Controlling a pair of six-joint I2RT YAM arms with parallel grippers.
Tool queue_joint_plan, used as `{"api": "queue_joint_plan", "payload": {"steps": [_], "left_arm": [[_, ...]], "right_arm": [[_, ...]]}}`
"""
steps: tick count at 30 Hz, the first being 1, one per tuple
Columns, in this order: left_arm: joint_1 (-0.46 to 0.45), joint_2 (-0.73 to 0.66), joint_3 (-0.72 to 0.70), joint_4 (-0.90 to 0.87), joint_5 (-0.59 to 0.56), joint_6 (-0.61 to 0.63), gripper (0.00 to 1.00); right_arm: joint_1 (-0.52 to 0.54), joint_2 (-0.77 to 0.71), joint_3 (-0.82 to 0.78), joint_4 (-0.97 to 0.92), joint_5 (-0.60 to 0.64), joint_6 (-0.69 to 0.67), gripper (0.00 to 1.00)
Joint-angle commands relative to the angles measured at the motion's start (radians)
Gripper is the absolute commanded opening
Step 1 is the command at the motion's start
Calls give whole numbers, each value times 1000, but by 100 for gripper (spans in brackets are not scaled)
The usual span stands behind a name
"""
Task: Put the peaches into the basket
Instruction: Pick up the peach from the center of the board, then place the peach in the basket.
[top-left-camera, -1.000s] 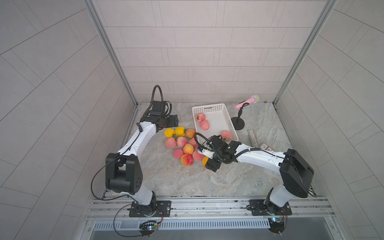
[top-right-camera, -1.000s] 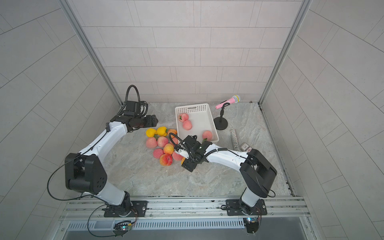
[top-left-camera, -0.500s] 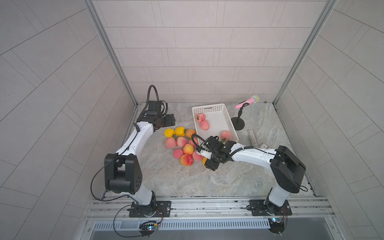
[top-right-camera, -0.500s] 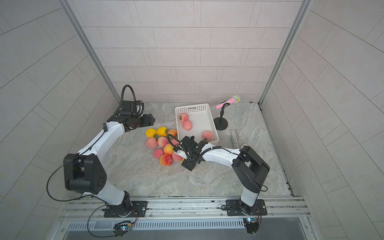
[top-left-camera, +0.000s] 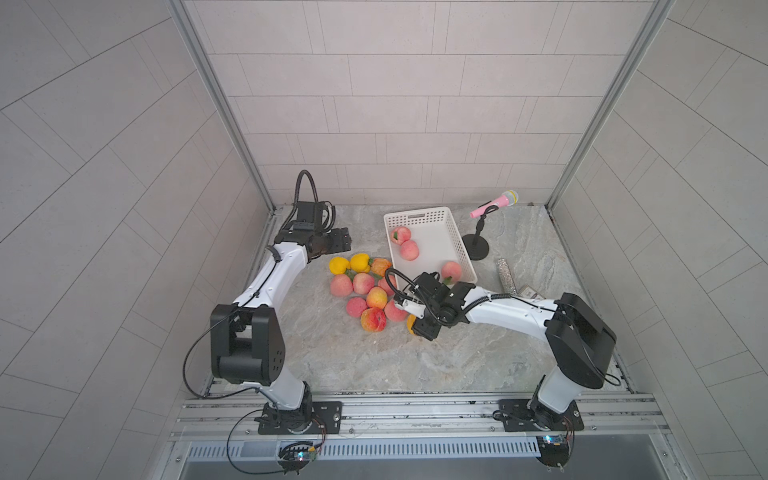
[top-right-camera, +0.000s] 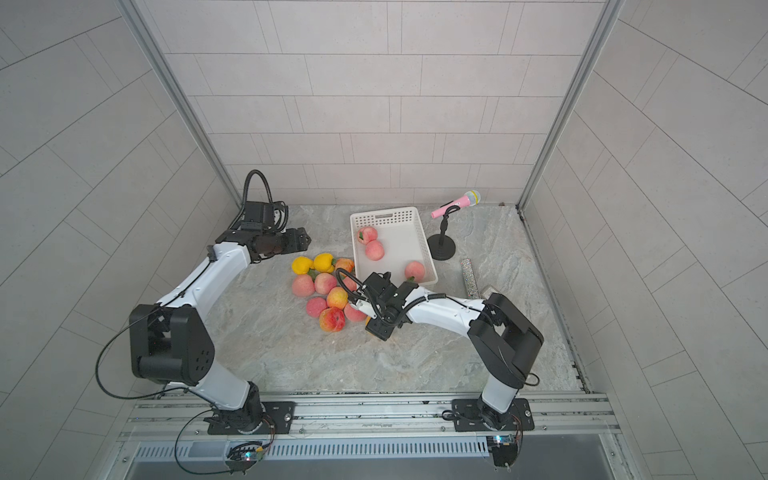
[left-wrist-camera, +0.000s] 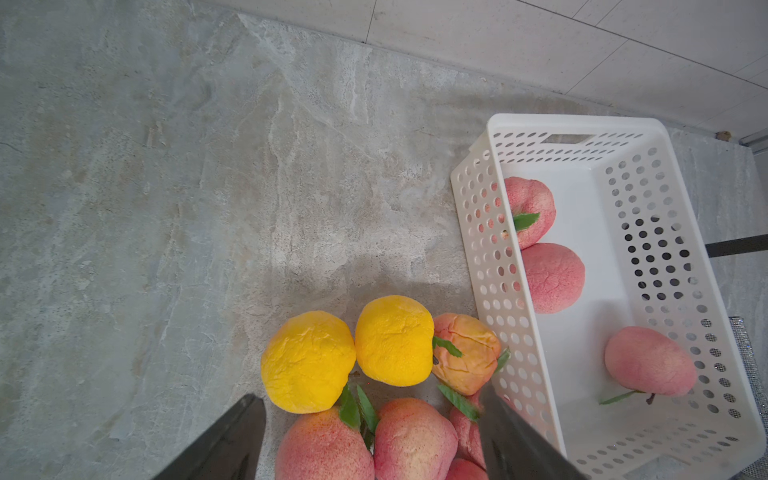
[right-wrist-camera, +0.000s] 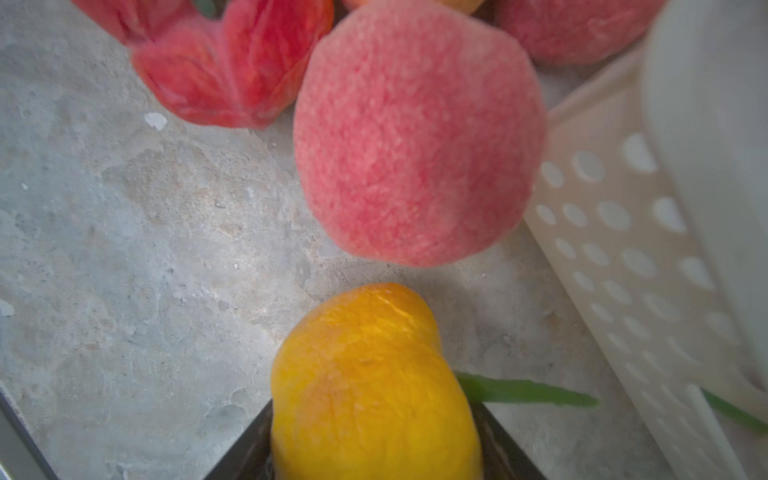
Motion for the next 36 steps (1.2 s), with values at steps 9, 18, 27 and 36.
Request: {"api": "queue_joint_plan", "payload": {"steps": [9,18,27,36], "left_arm": [[1,7,13,0,6,1,86],[1,18,15,1,14,0,86],[1,27,17,-1,39,-2,86],[-1,37,22,3,61,-10,86]], "right_arm": [[4,-169,8,-55,5,-7,60],[-39,-282,18,-12,63,37,60],[-149,-259,29,76,141,114,61],[-241,-133,75,172,174,217,60]]}}
